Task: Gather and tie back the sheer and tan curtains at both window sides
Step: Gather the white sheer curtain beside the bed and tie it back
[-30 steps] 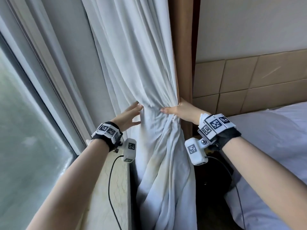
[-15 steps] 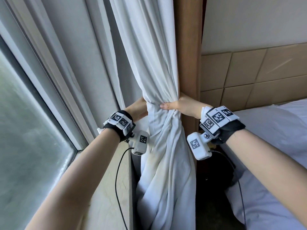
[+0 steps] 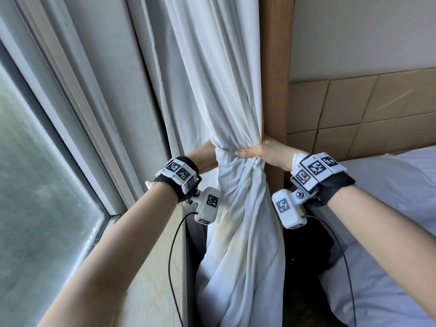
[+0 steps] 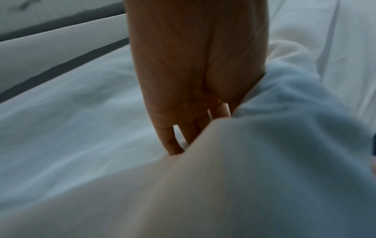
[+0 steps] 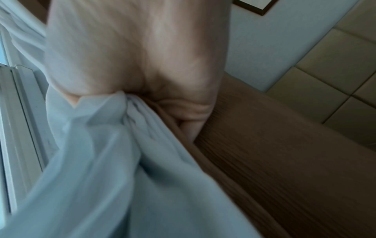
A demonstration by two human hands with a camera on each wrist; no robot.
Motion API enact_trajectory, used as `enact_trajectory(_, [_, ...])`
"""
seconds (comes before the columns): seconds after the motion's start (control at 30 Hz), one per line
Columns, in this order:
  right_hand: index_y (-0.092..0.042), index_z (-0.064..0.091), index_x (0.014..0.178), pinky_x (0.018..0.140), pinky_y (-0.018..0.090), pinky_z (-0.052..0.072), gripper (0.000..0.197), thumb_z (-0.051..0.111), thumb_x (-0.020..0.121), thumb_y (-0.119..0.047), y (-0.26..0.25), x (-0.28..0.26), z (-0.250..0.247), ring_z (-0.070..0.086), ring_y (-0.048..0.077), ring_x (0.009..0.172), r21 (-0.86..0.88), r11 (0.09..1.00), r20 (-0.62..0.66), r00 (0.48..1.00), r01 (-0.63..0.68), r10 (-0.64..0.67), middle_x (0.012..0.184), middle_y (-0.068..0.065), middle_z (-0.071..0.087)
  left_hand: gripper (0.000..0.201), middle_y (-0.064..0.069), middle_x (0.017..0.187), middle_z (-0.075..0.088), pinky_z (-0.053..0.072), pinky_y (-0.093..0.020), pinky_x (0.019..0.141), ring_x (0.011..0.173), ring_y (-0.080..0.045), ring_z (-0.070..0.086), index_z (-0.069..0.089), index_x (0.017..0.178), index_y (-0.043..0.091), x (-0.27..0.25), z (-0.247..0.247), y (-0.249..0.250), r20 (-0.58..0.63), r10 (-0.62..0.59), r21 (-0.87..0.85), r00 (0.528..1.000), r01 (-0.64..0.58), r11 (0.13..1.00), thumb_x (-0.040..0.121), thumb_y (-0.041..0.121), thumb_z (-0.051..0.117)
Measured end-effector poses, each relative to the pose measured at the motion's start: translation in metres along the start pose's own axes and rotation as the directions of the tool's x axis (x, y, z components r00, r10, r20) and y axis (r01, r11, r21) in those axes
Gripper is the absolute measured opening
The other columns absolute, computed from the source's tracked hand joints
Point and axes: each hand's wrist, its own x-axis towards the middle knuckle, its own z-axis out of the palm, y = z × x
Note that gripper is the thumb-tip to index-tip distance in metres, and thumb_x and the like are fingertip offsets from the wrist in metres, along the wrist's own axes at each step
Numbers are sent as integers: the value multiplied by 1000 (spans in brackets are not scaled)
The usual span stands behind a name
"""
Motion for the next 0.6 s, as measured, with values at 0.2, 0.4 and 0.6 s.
enact_trajectory(0.2, [-9,63,120,90,7,42,30,64,90,-16,5,0,-5,61,3,98,59,996,-19,997,-70,71,111,-5,66,42,-23,135,52,45,-48,103,119,-32,57,42,136,-7,-14,-11,-4,123,-100,98,987,88,991,97,6,52])
enact_trajectory(0.4, [-6,67,114,99,18,37,27,64,88,-16,9,2,-15,57,7,107,98,988,-55,991,-116,122,117,-2,64,34,-1,132,59,44,-34,102,123,-17,55,53,127,19,-28,-16,-10,101,-24,136,995,10,991,94,26,53])
enact_trajectory(0.6, [-1,76,83,95,25,45,16,67,76,-13,16,1,-8,67,18,88,280,958,-63,994,-66,87,87,7,72,75,5,142,47,42,-25,97,129,-9,46,41,140,29,-16,-24,-10,-99,55,265,994,-27,964,70,34,69])
